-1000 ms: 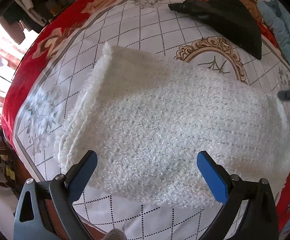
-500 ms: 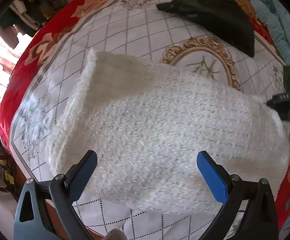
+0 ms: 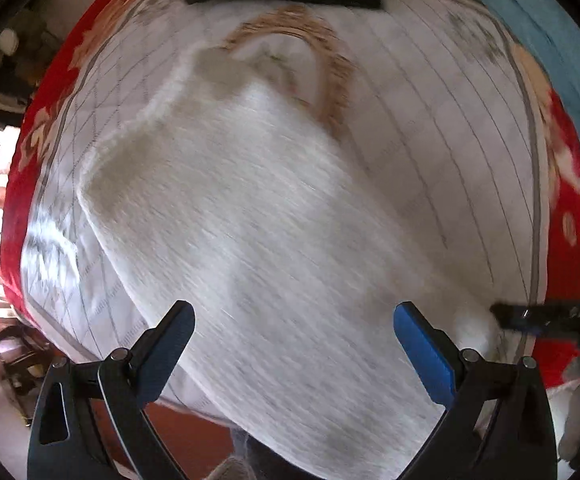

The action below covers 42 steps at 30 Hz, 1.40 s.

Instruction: Fold large clothes

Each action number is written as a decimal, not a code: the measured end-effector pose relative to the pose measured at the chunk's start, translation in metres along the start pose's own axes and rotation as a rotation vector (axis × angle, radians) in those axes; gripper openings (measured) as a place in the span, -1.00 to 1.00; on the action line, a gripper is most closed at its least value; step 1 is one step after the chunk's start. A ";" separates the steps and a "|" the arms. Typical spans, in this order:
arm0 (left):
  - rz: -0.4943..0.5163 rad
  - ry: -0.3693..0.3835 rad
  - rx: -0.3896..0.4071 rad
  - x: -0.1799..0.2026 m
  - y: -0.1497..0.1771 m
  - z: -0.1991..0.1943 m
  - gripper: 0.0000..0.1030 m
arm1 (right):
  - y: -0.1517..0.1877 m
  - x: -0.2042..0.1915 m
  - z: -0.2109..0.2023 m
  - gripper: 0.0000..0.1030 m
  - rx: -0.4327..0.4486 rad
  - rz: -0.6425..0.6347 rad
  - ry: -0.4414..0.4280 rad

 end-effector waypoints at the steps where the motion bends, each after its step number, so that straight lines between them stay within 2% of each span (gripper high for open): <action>1: 0.001 -0.012 -0.007 0.014 0.005 0.000 1.00 | -0.001 0.007 -0.010 -0.11 0.015 -0.043 0.004; 6: -0.057 -0.063 -0.034 0.080 0.023 0.004 1.00 | -0.018 0.041 -0.044 -0.11 0.041 -0.185 -0.003; 12: -0.124 -0.198 -0.043 0.099 0.018 0.029 0.96 | -0.033 0.058 -0.050 -0.10 0.009 -0.270 -0.119; 14: -0.153 -0.221 -0.035 0.096 0.018 0.036 0.84 | -0.035 0.051 -0.041 -0.09 -0.036 -0.286 -0.201; 15: -0.165 -0.235 -0.032 0.093 0.018 0.039 0.58 | -0.035 0.046 -0.035 -0.06 -0.059 -0.284 -0.239; 16: -0.169 -0.241 -0.032 0.092 0.020 0.040 0.21 | -0.035 0.044 -0.032 0.01 -0.073 -0.283 -0.267; 17: -0.177 -0.250 -0.027 0.089 0.022 0.041 -0.04 | -0.037 0.041 -0.025 0.05 -0.094 -0.283 -0.303; 18: -0.184 -0.261 -0.011 0.086 0.024 0.040 -0.48 | -0.037 0.038 -0.017 0.06 -0.118 -0.285 -0.329; 19: -0.190 -0.261 0.002 0.083 0.026 0.039 -0.66 | -0.036 0.034 -0.004 0.07 -0.138 -0.280 -0.327; 20: -0.207 -0.252 0.030 0.079 0.026 0.034 -0.73 | -0.037 0.032 0.005 0.07 -0.153 -0.289 -0.330; 22: -0.230 -0.229 0.072 0.073 0.028 0.026 -0.79 | -0.033 0.026 0.016 0.06 -0.175 -0.315 -0.354; 24: -0.239 -0.214 0.109 0.072 0.027 0.014 -0.81 | -0.032 0.021 0.020 -0.56 -0.166 -0.320 -0.373; 25: -0.240 -0.213 0.127 0.072 0.025 0.008 -0.81 | -0.030 0.020 0.025 -0.75 -0.165 -0.324 -0.357; 29: -0.244 -0.183 0.166 0.083 0.012 -0.011 -0.82 | -0.017 0.017 0.032 -0.76 -0.169 -0.299 -0.386; 35: -0.215 -0.146 0.187 0.104 -0.006 -0.015 -0.82 | -0.005 0.007 0.035 -0.76 -0.157 -0.298 -0.402; 37: -0.190 -0.130 0.158 0.114 -0.008 -0.002 -0.82 | -0.003 0.003 0.037 -0.77 -0.151 -0.304 -0.398; 39: -0.174 -0.147 0.121 0.116 -0.010 0.030 -0.82 | 0.000 0.003 0.041 -0.77 -0.153 -0.309 -0.380; 41: -0.175 -0.111 0.078 0.113 -0.012 0.047 -0.80 | -0.001 0.006 0.050 -0.76 -0.170 -0.267 -0.369; 42: -0.175 -0.100 0.080 0.111 -0.013 0.045 -0.77 | -0.004 0.012 0.052 -0.76 -0.191 -0.216 -0.394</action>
Point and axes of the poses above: each gripper's, at about its wrist camera, not at the fingertips, and z roughly the way its jaws point, x to its right, y to its underside, the point moved 7 cm from there along z, roughly the way its jaws point, and after that the axes turned 6 degrees about z, right-handed, at the moved point
